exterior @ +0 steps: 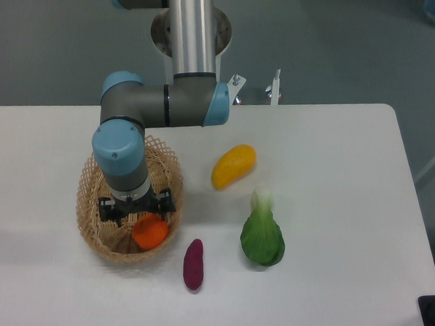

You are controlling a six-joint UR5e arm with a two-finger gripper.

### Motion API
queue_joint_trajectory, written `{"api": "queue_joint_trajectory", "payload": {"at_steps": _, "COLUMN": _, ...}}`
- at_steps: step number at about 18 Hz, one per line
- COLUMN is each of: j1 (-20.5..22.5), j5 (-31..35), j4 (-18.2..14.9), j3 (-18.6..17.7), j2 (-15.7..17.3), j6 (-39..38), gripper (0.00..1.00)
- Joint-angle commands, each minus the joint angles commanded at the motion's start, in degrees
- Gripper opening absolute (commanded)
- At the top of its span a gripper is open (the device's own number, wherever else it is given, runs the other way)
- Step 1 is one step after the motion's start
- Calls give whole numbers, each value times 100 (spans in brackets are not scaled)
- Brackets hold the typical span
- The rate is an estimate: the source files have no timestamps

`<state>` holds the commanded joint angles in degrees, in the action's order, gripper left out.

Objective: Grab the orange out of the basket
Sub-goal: 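Lower the gripper into the basket and close it on the orange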

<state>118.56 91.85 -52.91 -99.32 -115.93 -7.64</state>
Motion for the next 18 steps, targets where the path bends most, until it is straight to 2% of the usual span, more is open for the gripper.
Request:
{"api": "queue_joint_trajectory", "payload": {"at_steps": 8, "j1": -52, "j5": 237, "j4": 9, "j3": 237, "j2": -211, "j6": -404, "gripper": 98}}
{"api": "queue_joint_trajectory", "payload": {"at_steps": 11, "j1": -62, "j5": 246, "j4": 9, "j3": 281, "j2": -229, "j6": -405, "gripper": 90}}
{"api": "queue_joint_trajectory", "payload": {"at_steps": 14, "j1": -70, "j5": 237, "j4": 9, "j3": 281, "j2": -237, "j6": -466, "gripper": 65}}
{"api": "queue_joint_trajectory", "payload": {"at_steps": 15, "j1": -70, "j5": 246, "j4": 9, "j3": 281, "j2": -229, "j6": -466, "gripper": 62}}
{"api": "queue_joint_trajectory", "payload": {"at_steps": 18, "j1": -70, "j5": 229, "j4": -35, "j3": 281, "j2": -176, "j6": -414, "gripper": 62}}
